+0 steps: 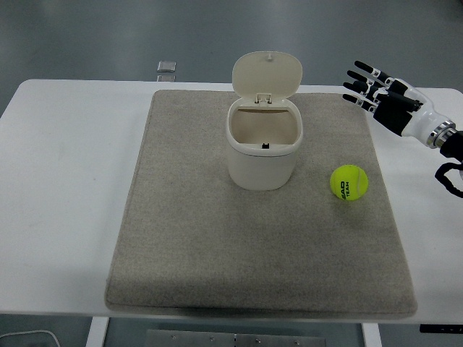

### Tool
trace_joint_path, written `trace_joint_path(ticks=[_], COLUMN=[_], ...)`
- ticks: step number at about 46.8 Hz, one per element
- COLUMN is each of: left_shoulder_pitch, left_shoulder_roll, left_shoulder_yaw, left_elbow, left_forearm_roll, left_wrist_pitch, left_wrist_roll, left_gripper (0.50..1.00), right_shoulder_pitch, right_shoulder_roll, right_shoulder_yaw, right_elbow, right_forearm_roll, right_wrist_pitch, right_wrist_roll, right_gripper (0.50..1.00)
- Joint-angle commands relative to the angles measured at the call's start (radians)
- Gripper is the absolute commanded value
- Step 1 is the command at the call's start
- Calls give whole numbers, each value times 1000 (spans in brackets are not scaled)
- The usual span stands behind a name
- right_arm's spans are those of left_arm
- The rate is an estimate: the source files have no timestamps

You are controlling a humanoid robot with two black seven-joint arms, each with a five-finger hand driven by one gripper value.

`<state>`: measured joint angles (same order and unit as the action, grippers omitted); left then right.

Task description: Pick up the tennis ball and place it in the box.

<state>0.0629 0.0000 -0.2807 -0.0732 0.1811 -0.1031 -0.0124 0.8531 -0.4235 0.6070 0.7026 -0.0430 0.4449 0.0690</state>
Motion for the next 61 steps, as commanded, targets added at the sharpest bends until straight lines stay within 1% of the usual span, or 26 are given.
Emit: trace_joint_path(ticks=[1, 13, 19, 33, 61], left_shoulder_pitch=[0, -3, -8, -8, -8], left_shoulder_roll=[0, 0, 0, 0, 0], left_shoulder_yaw=[2, 0, 0, 0, 0], left_elbow=[1, 1, -11, -10, -10], left_forearm_roll=[0, 0, 0, 0, 0], left_wrist_pitch=[0, 0, -1, -1, -1], left_wrist_roll=[0, 0, 0, 0, 0], left_gripper=[992, 992, 992, 992, 992], right_shoulder_pitch=[1, -3, -3, -2, 6], right_shoulder_roll=[-1, -3, -20, -34, -24], right_shoulder_yaw=[0, 0, 0, 0, 5], right_elbow=[0, 2, 5, 6, 3], right_forearm_roll=[0, 2, 2, -6, -12], right_wrist_pitch=[2, 3, 6, 12, 12], right_wrist_roll=[0, 0, 0, 2, 9], right_gripper=[917, 917, 917, 917, 919])
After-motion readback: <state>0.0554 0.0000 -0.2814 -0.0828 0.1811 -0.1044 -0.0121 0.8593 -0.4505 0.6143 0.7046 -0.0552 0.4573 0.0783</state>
